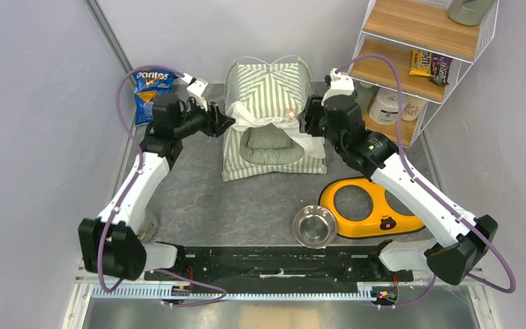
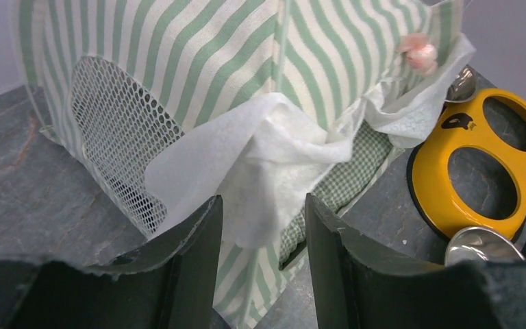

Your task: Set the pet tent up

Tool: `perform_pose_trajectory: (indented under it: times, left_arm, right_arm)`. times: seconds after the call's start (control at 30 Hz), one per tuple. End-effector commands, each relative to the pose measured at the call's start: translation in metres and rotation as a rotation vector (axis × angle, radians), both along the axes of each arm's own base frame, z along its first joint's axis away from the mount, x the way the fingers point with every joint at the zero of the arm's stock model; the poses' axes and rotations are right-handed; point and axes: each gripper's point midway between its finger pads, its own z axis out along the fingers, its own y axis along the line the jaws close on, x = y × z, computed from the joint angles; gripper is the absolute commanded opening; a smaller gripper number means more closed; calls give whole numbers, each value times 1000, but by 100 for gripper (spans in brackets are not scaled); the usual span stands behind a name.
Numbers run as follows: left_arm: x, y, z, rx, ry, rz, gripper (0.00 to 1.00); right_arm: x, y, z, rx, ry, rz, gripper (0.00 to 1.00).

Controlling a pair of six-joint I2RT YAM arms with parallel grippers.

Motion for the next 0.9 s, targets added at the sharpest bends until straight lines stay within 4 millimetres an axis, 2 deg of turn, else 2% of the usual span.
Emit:
perform_pose_trajectory:
  times: [0.0, 0.07, 0.23, 0.37, 0.5, 0.57, 0.63, 0.7, 0.73, 0.8, 0.87]
  left_arm:
    - [-26, 10, 36, -31, -76, 55, 54]
    - [-35, 12, 40, -46, -81, 58, 54]
    - [-51, 15, 46, -70, -87, 73, 54]
    - [-55, 17, 42, -76, -66, 88, 54]
    - [-55, 17, 39, -81, -46, 97, 53]
    - [-51, 15, 41, -87, -57, 88, 52]
    - [-45, 13, 46, -88, -61, 79, 52]
    - [-38, 11, 50, -92, -55, 80, 52]
    - [-35, 11, 51, -96, -54, 80, 52]
    - [-31, 9, 52, -100, -51, 79, 52]
    - [-28, 10, 52, -100, -52, 89, 52]
  right_arm:
    - [21, 7, 27, -25, -65, 13, 52]
    - [30, 11, 23, -38, -57, 18, 41]
    - [50, 14, 0, -50, 3, -9, 27]
    - [51, 10, -24, -65, 85, -51, 16]
    - [28, 16, -51, -56, 223, 9, 13]
    - [8, 33, -63, -37, 305, 142, 14]
    - [-20, 62, -68, 1, 382, 377, 15]
    - [-52, 88, -64, 77, 445, 609, 17]
    - [-60, 95, -62, 104, 460, 668, 19]
    - [-71, 108, -50, 162, 475, 768, 20]
    - [-67, 114, -38, 188, 459, 779, 20]
